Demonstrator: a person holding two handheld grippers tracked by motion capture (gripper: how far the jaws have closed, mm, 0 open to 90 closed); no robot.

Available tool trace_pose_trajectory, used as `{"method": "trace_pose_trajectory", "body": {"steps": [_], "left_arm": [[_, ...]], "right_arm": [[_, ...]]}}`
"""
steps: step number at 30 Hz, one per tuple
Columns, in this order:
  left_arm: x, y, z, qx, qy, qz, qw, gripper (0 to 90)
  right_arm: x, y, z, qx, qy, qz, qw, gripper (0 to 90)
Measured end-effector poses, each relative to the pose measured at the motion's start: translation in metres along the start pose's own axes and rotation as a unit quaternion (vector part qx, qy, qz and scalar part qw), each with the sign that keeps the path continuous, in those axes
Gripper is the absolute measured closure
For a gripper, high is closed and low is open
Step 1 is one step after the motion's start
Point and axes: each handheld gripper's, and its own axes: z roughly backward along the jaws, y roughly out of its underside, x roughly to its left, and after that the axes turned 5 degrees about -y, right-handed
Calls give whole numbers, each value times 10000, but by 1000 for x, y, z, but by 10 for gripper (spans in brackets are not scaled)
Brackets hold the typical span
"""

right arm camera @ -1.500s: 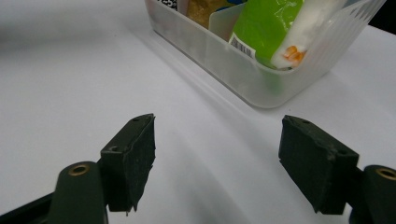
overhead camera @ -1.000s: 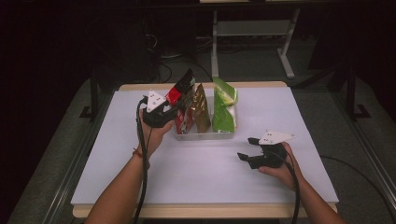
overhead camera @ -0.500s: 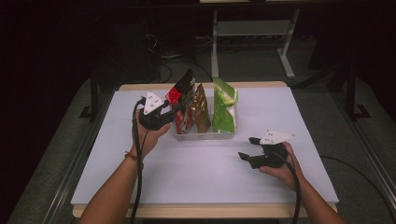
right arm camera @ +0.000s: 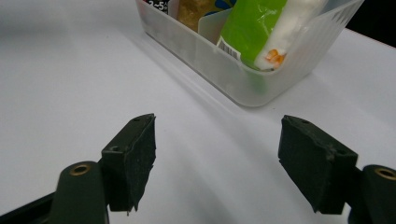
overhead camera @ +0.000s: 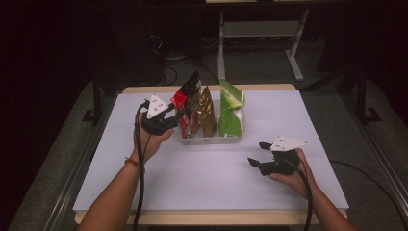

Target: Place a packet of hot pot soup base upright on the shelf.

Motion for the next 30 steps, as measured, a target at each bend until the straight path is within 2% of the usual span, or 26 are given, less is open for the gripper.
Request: {"method": "trace_pose_trajectory", "body": {"steps": [11, 18, 27, 30], "left_arm": [[2, 2, 6, 44, 118, -54, 9999, 584], [5, 4, 12, 116, 232, -218, 9994, 562], [8, 9, 24, 187, 402, -453, 9980, 492], [9, 12, 28, 232, 396, -544, 9975, 469]], "right_arm": [[2, -2, 1, 21, 45, 55, 10000, 269], [3, -4, 2, 94, 171, 172, 9997, 271], [8, -11, 3, 310, 473, 487, 9972, 272], [11, -14, 4, 393, 558, 591, 9959, 272]]}}
